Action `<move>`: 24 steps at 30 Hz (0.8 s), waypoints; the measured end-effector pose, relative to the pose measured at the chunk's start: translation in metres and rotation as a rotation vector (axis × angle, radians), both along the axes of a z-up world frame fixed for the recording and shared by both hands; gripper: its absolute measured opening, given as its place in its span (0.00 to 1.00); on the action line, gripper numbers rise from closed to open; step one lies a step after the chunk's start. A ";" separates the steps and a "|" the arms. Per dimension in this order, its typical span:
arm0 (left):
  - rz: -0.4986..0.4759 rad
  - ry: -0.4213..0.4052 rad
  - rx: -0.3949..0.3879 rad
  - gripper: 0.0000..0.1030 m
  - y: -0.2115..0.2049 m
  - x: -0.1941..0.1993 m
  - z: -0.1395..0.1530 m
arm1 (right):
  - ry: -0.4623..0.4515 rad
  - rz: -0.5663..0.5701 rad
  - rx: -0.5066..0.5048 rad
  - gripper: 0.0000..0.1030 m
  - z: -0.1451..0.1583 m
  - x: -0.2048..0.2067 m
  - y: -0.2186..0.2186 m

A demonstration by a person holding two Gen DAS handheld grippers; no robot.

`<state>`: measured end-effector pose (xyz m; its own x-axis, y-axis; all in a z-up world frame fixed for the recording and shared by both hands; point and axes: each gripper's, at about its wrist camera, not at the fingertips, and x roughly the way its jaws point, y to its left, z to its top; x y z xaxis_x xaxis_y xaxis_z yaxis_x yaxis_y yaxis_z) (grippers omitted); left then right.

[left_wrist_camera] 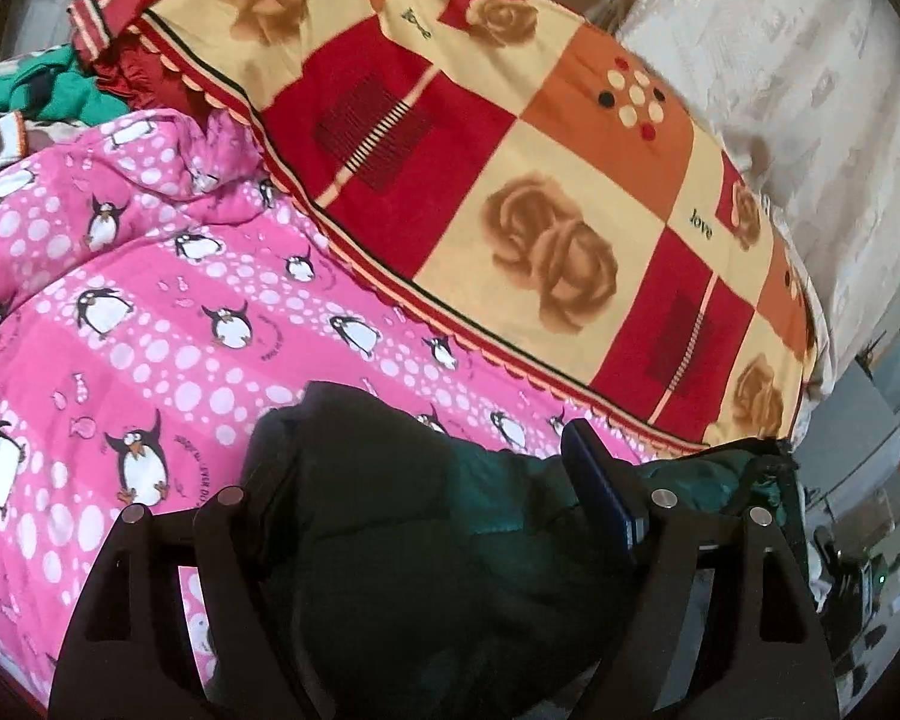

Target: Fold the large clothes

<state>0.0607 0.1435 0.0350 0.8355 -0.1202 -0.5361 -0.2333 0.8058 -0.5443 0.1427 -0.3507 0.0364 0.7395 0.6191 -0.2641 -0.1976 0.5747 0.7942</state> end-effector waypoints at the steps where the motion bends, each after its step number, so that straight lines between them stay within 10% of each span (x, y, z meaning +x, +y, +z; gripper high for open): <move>1: 0.009 -0.003 0.003 0.77 0.002 -0.002 0.002 | -0.001 0.006 0.003 0.81 0.001 -0.001 0.000; 11: 0.137 0.062 -0.022 0.77 0.033 -0.016 -0.007 | 0.266 0.017 0.204 0.81 -0.048 0.004 -0.035; 18: 0.204 -0.017 0.054 0.77 0.029 -0.034 0.014 | 0.151 -0.082 0.099 0.81 -0.021 -0.016 -0.051; 24: 0.226 -0.139 0.177 0.77 0.013 -0.052 0.040 | -0.261 -0.043 -0.109 0.75 0.044 -0.059 -0.025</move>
<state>0.0089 0.1568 0.0747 0.8972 0.1617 -0.4110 -0.3503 0.8273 -0.4392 0.0834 -0.3758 0.0801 0.8163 0.5640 -0.1247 -0.3606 0.6662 0.6528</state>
